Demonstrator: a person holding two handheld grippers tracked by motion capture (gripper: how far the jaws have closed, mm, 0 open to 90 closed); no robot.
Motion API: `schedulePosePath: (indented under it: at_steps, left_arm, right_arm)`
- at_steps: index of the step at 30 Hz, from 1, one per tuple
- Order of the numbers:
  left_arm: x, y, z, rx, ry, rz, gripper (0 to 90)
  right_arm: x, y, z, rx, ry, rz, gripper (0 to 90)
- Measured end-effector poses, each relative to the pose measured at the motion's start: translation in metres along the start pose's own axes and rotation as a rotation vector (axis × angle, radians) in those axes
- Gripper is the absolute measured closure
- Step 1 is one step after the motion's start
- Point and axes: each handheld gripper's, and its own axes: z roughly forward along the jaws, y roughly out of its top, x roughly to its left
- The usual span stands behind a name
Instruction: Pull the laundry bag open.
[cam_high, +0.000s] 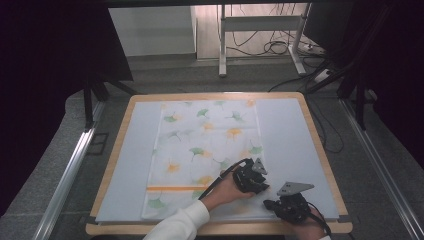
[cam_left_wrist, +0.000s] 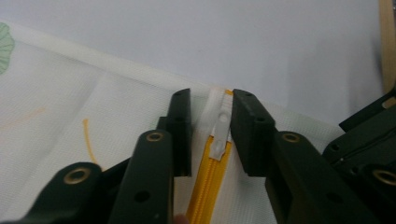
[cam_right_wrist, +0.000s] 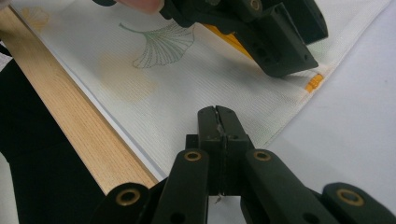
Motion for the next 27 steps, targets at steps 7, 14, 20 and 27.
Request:
schedulePosePath:
  at_steps: [7, 14, 20, 27]
  left_arm:
    - [-0.0006, 0.0019, -0.0009, 0.015, 0.002, -0.021, 76.7]
    - [-0.0053, 0.0021, -0.0027, 0.017, 0.045, -0.003, 81.3]
    - [-0.0091, 0.0018, -0.0038, 0.005, 0.061, 0.018, 83.9]
    - [-0.0071, 0.0004, -0.0065, 0.012, 0.045, 0.007, 84.2]
  right_arm:
    - [0.0000, 0.0002, 0.0000, 0.002, -0.001, -0.002, 89.4]
    - [-0.0004, 0.0003, 0.0001, 0.001, 0.001, -0.002, 89.4]
    - [-0.0003, 0.0003, -0.0001, 0.003, 0.003, 0.001, 89.4]
    - [-0.0008, 0.0003, -0.0001, 0.002, 0.003, -0.001, 89.4]
